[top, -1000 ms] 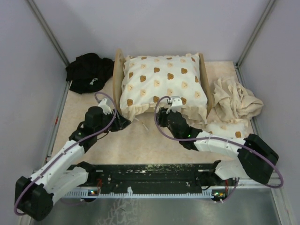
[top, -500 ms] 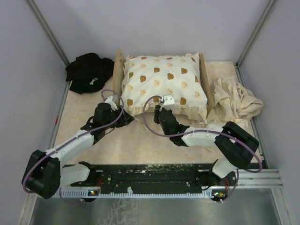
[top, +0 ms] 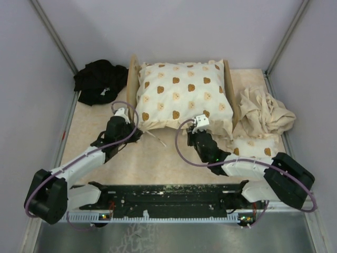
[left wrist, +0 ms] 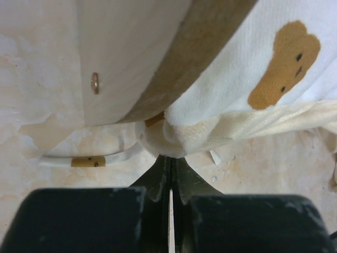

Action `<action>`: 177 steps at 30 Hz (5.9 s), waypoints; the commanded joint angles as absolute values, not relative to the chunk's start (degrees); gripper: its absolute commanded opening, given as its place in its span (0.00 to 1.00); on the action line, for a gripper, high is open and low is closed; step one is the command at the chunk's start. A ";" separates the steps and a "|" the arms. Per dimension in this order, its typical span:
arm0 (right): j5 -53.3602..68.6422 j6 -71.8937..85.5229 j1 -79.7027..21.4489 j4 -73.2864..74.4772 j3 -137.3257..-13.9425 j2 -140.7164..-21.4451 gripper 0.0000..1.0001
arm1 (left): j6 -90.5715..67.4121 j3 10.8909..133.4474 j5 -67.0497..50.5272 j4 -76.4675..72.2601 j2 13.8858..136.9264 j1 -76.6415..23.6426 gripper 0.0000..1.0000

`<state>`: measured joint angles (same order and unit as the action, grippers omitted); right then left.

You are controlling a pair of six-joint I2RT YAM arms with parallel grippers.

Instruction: Set up the pet bed

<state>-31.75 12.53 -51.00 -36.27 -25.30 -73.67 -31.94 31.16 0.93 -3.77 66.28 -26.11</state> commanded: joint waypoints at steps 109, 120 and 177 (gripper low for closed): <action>-39.07 37.36 -3.15 32.49 -31.40 -27.81 0.00 | -0.08 39.29 1.16 16.05 39.92 -26.26 0.95; -38.54 47.69 -1.38 35.33 -36.19 -43.69 0.49 | 0.00 39.11 1.15 16.08 39.75 -27.02 0.95; 0.83 7.60 -22.23 -8.38 -66.68 -64.56 0.00 | -11.18 57.34 -3.81 16.42 52.04 -27.08 0.75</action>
<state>-1.37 11.97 -15.59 3.79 -59.53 -59.29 -9.69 52.27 -4.16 16.84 49.67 -26.72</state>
